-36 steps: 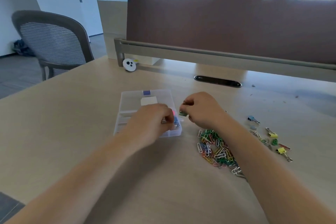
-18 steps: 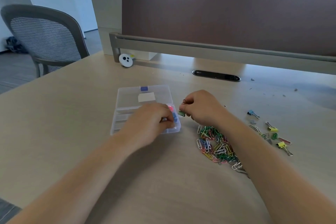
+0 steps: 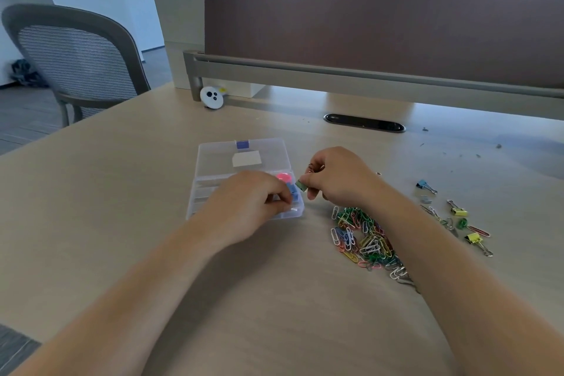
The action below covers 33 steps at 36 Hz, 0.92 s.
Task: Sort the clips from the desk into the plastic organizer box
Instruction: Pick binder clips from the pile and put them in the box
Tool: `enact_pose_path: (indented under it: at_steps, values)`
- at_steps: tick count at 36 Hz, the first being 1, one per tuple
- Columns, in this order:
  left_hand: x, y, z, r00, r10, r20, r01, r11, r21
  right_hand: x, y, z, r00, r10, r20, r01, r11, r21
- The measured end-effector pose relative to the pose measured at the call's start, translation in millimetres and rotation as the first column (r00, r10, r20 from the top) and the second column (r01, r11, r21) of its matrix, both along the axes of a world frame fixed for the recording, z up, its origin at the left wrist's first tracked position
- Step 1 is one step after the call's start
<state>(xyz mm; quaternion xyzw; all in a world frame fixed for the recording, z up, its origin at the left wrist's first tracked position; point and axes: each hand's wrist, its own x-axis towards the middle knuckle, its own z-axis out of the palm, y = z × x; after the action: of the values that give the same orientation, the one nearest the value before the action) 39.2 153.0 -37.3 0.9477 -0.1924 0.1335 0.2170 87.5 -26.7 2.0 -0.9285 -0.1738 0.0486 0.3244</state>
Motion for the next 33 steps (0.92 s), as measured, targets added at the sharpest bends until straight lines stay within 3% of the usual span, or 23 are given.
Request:
enact_pose_path:
  at_steps: [15, 25, 33]
  values:
    - [1.0, -3.6, 0.5, 0.998, 0.012, -0.058, -0.009, 0.999, 0.052, -4.7, 0.5, 4.1, 0.997, -0.039, -0.063, 0.040, 0.999, 0.018]
    - [0.4, -4.0, -0.2, 0.996, -0.012, -0.086, 0.009, 0.999, -0.031, -5.7, -0.2, 3.4, 0.998, -0.020, -0.063, 0.018, 0.999, -0.034]
    - [-0.3, -3.6, 0.2, 0.999, -0.030, -0.025, 0.030, 0.999, -0.034, -5.1, -2.9, 2.6, 0.992, 0.000, -0.126, 0.002, 1.000, 0.016]
